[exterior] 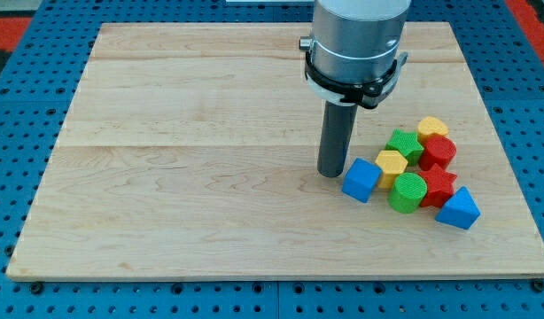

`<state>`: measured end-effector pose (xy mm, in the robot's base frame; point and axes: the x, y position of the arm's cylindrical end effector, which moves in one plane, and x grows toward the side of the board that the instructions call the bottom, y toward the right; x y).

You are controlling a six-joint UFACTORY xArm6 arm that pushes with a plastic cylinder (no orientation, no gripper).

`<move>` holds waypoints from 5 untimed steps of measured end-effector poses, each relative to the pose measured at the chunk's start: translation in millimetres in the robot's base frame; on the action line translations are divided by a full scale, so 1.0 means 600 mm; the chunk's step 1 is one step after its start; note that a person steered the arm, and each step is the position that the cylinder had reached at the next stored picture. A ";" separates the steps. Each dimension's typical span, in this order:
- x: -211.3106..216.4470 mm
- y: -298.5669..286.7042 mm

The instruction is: Slightly move the blue cube to the left of the green circle

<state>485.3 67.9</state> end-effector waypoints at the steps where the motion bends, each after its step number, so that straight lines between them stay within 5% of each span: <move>1: 0.000 0.000; 5: 0.101 0.036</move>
<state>545.9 89.2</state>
